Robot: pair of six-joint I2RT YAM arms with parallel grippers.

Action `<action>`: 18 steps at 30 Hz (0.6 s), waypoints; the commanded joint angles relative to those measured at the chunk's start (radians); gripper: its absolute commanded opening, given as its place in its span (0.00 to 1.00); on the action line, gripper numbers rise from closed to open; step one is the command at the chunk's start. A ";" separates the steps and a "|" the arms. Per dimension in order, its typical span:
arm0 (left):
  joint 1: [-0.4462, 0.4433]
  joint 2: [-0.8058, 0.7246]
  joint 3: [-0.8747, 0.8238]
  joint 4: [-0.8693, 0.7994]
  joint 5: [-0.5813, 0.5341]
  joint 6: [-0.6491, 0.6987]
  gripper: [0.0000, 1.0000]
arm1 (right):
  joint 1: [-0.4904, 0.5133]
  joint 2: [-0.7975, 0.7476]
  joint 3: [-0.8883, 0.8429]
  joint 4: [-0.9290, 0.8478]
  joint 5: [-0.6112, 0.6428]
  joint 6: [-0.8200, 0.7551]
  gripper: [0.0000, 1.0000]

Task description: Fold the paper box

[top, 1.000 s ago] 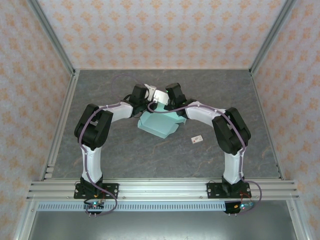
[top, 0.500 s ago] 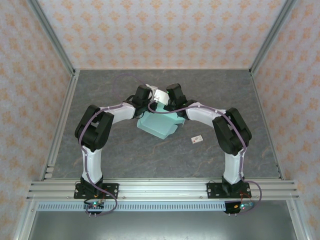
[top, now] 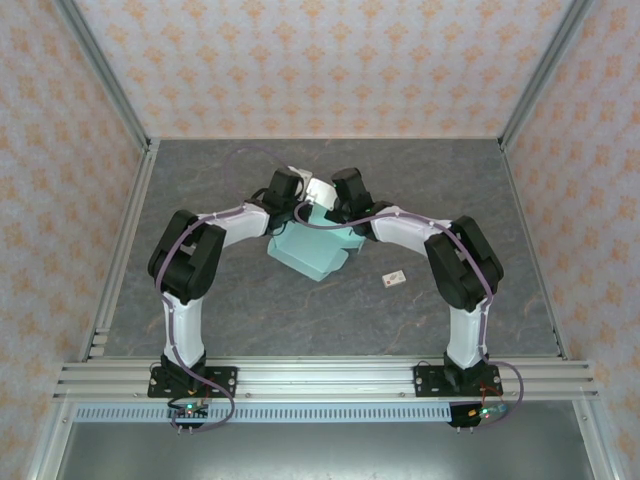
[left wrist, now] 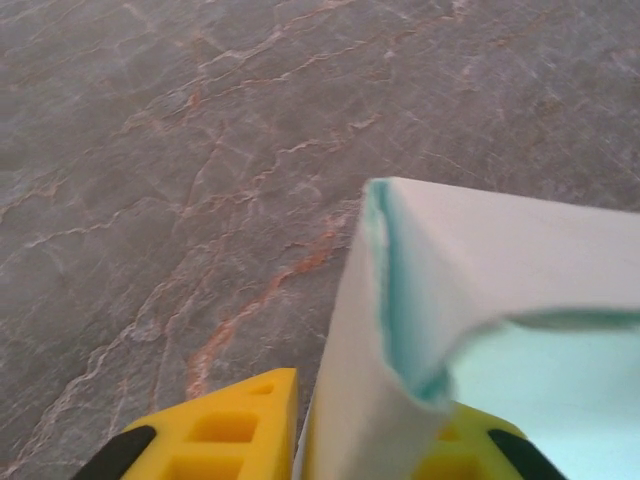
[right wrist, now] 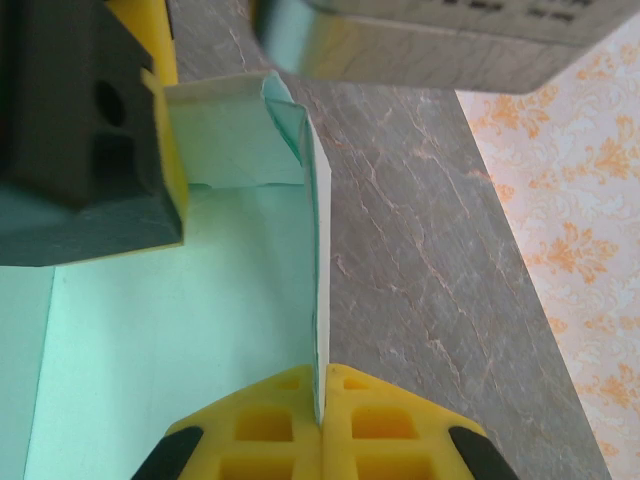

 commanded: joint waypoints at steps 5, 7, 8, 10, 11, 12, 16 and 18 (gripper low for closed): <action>0.050 -0.033 -0.006 -0.055 0.080 -0.025 0.29 | 0.014 -0.065 0.012 0.023 -0.026 0.020 0.02; 0.051 -0.043 -0.007 -0.067 0.096 -0.028 0.32 | 0.013 -0.062 0.017 0.020 -0.023 0.018 0.02; 0.052 -0.047 -0.010 -0.068 0.100 -0.028 0.34 | 0.013 -0.061 0.017 0.018 -0.021 0.017 0.02; 0.054 -0.056 -0.017 -0.080 0.102 -0.025 0.38 | 0.013 -0.056 0.020 0.017 -0.017 0.013 0.02; 0.056 -0.060 -0.020 -0.084 0.102 -0.024 0.39 | 0.015 -0.057 0.020 0.016 -0.015 0.012 0.02; 0.058 -0.065 -0.025 -0.088 0.105 -0.022 0.40 | 0.013 -0.057 0.021 0.015 -0.015 0.011 0.02; 0.060 -0.070 -0.036 -0.107 0.107 -0.016 0.40 | 0.012 -0.056 0.025 0.011 -0.012 0.008 0.02; 0.060 -0.071 -0.032 -0.124 0.101 -0.007 0.39 | 0.012 -0.052 0.027 0.008 -0.010 0.006 0.02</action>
